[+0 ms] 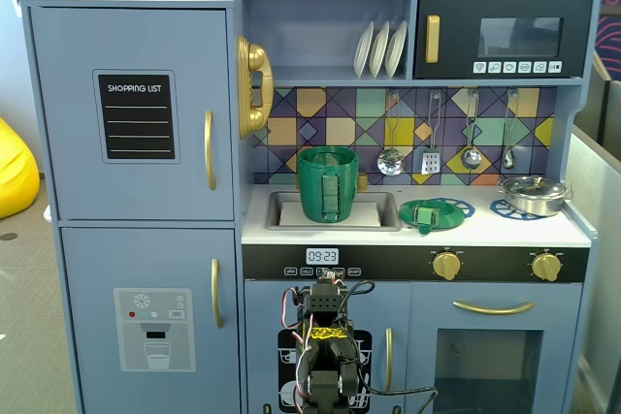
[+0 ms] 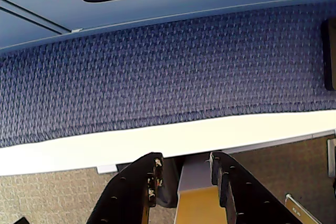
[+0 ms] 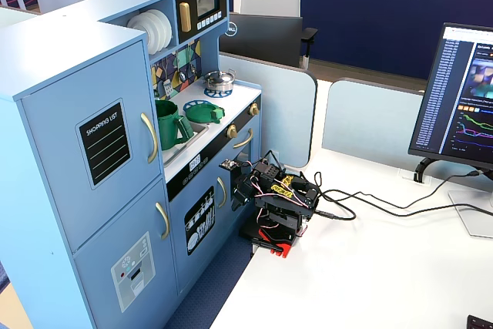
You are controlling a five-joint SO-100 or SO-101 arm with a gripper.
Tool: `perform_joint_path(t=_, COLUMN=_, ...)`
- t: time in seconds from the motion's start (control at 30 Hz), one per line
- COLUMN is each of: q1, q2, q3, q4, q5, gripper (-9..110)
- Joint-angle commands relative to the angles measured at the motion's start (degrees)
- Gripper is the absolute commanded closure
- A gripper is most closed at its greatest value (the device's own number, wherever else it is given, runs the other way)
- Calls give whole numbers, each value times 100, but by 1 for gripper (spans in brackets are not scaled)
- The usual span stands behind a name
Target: Pick up the lid from the counter and put it on the green recipient
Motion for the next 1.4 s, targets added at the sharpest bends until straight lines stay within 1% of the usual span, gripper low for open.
perform_joint_path(t=0.0, q1=255, q2=-35, q3=-9, q4=1090, q5=-26, gripper=100)
perform_joint_path(t=0.1, q1=272, q2=-35, q3=-9, q4=1090, q5=-44, gripper=95)
perform_joint_path(t=0.17, q1=272, q2=-35, q3=-9, q4=1090, q5=-79, gripper=94)
perform_joint_path(t=0.27, q1=264, q2=-26, q3=-9, q4=1090, q5=-237, gripper=98)
perform_joint_path(t=0.37, q1=272, q2=-26, q3=-9, q4=1090, q5=-185, gripper=101)
perform_joint_path(t=0.4, q1=299, q2=-26, q3=-9, q4=1090, q5=-70, gripper=101)
perform_joint_path(t=0.47, q1=378, q2=-26, q3=-9, q4=1090, q5=-62, gripper=96)
perform_joint_path(t=0.5, q1=360, q2=-26, q3=-9, q4=1099, q5=-211, gripper=101)
perform_joint_path(t=0.53, q1=404, q2=-35, q3=-18, q4=1028, q5=-554, gripper=101)
perform_joint_path(t=0.57, q1=527, q2=-44, q3=-53, q4=817, q5=-844, gripper=101)
perform_joint_path(t=0.63, q1=879, q2=-79, q3=-404, q4=193, q5=-932, gripper=101)
perform_joint_path(t=0.67, q1=1055, q2=-202, q3=-650, q4=-255, q5=-967, gripper=101)
perform_joint_path(t=0.73, q1=1503, q2=-633, q3=-1230, q4=-1160, q5=-1494, gripper=101)
perform_joint_path(t=0.77, q1=1679, q2=-879, q3=-1564, q4=-1626, q5=-1600, gripper=101)
perform_joint_path(t=0.87, q1=2136, q2=-1512, q3=-2654, q4=-2522, q5=-1415, gripper=101)
perform_joint_path(t=1.03, q1=2830, q2=-2215, q3=-3929, q4=-3419, q5=-1424, gripper=101)
perform_joint_path(t=1.17, q1=3533, q2=-2707, q3=-4122, q4=-4456, q5=-1318, gripper=100)
perform_joint_path(t=1.23, q1=3779, q2=-2927, q3=-4122, q4=-4896, q5=-958, gripper=101)
perform_joint_path(t=1.27, q1=3850, q2=-3006, q3=-4122, q4=-5062, q5=-729, gripper=100)
perform_joint_path(t=1.37, q1=3850, q2=-3199, q3=-4113, q4=-5432, q5=-431, gripper=92)
